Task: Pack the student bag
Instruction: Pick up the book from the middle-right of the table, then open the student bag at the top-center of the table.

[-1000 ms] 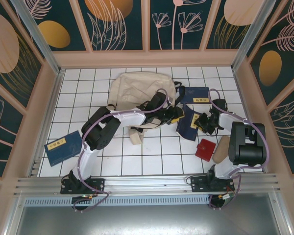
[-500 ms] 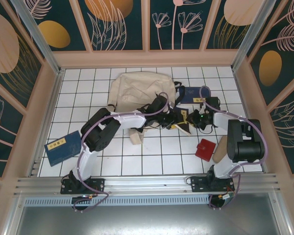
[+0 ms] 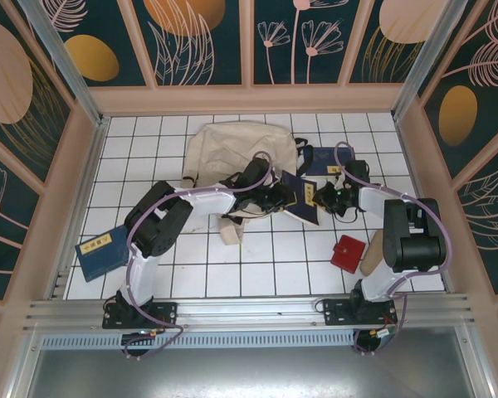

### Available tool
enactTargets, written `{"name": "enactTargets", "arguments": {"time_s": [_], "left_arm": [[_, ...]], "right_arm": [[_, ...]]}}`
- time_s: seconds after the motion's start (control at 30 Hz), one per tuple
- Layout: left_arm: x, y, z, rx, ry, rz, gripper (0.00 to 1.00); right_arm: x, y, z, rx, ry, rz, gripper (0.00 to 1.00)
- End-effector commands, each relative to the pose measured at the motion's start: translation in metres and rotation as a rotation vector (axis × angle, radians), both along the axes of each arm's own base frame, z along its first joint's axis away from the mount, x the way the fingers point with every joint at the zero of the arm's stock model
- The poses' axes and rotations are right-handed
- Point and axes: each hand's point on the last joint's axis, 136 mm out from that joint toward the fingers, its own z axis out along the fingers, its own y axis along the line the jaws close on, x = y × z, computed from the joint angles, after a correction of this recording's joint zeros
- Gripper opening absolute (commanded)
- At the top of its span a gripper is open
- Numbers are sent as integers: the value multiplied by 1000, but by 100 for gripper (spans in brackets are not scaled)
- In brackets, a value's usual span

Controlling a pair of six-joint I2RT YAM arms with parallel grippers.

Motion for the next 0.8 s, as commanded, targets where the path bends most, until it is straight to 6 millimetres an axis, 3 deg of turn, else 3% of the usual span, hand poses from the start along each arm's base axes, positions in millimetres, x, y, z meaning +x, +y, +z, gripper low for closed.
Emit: {"name": "enactTargets", "arguments": {"time_s": [0.0,0.1,0.17,0.27,0.37,0.47,0.6,0.77], "left_arm": [[-1,-2,28,-48,-64,-20,2],[2,5,35,-31,-104,-26,0],[8,14,50,-21,-162,-25,0],[20,37,83,5,-268,-5,0],[34,72,118,51,-369,48,0],[49,122,145,101,-423,140,0],[63,197,159,197,-447,290,0],[56,279,158,364,-425,431,0]], "right_arm": [[6,2,11,-1,-17,1,23],[8,-3,20,-37,-41,-13,32],[9,-8,29,-71,-71,-14,42],[13,-8,50,-121,-151,20,52],[20,4,75,-194,-258,91,61],[26,35,103,-241,-385,206,67],[18,103,122,-295,-521,471,69],[-19,184,102,-434,-582,844,71]]}}
